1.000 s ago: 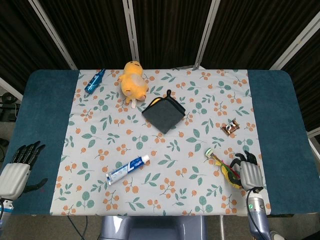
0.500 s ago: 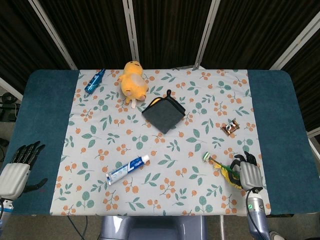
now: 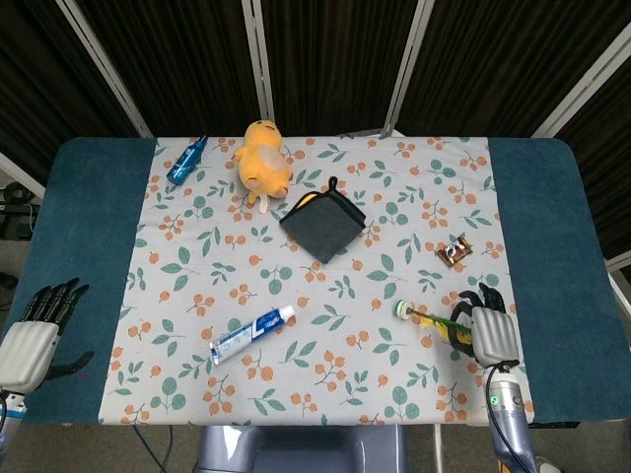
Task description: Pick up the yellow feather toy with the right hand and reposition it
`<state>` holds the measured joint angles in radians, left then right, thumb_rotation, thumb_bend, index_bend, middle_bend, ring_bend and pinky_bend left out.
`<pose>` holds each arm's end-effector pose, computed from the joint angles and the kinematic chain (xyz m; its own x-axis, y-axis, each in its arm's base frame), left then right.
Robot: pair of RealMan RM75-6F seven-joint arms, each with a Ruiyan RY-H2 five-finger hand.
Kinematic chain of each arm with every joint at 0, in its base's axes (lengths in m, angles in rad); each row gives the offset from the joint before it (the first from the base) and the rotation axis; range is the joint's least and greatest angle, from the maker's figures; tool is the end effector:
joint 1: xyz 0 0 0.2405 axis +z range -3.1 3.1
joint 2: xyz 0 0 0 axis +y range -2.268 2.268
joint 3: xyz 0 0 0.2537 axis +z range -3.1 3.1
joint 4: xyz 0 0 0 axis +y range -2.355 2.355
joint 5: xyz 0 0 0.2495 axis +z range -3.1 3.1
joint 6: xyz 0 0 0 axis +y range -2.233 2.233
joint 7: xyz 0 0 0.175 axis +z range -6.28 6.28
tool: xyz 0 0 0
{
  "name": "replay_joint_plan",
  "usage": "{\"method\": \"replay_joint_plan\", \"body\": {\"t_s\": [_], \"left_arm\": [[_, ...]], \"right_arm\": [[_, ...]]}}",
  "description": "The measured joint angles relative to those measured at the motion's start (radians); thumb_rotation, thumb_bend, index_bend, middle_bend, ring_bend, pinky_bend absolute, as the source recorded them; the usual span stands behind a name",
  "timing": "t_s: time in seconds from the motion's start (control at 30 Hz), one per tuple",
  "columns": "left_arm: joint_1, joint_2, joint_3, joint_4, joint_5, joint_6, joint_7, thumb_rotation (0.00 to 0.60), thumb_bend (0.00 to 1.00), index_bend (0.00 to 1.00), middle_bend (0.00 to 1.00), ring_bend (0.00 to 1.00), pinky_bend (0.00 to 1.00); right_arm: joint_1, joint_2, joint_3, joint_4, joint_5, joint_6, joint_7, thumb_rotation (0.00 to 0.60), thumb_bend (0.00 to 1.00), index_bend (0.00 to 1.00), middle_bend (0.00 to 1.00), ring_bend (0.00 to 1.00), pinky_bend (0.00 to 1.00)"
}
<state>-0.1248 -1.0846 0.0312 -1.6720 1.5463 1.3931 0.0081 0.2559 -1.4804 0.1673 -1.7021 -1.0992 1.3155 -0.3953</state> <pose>-0.3130 0.2039 0.0961 0.3933 0.1597 0.9055 0.9192 -0.0892 -0.3835 -0.2543 -0.2721 -0.0040 0.2552 -0.1654 0.9526 -0.9511 0.1343 0.2781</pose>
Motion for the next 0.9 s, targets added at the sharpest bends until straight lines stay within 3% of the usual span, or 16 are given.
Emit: {"method": "replay_joint_plan", "body": {"t_s": [0.4, 0.9], "left_arm": [[0.0, 0.002, 0.001, -0.005, -0.004, -0.004, 0.0, 0.599, 0.23, 0.0, 0.0, 0.0, 0.0], [-0.001, 0.004, 0.001, -0.009, -0.009, -0.01, -0.005, 0.598, 0.23, 0.0, 0.0, 0.0, 0.0]], "right_arm": [[0.06, 0.126, 0.011, -0.023, -0.074, -0.008, -0.144, 0.6, 0.39, 0.6, 0.23, 0.0, 0.0], [0.087, 0.132, -0.03, 0.04, -0.1, -0.009, -0.253, 0.6, 0.39, 0.6, 0.23, 0.0, 0.0]]}}
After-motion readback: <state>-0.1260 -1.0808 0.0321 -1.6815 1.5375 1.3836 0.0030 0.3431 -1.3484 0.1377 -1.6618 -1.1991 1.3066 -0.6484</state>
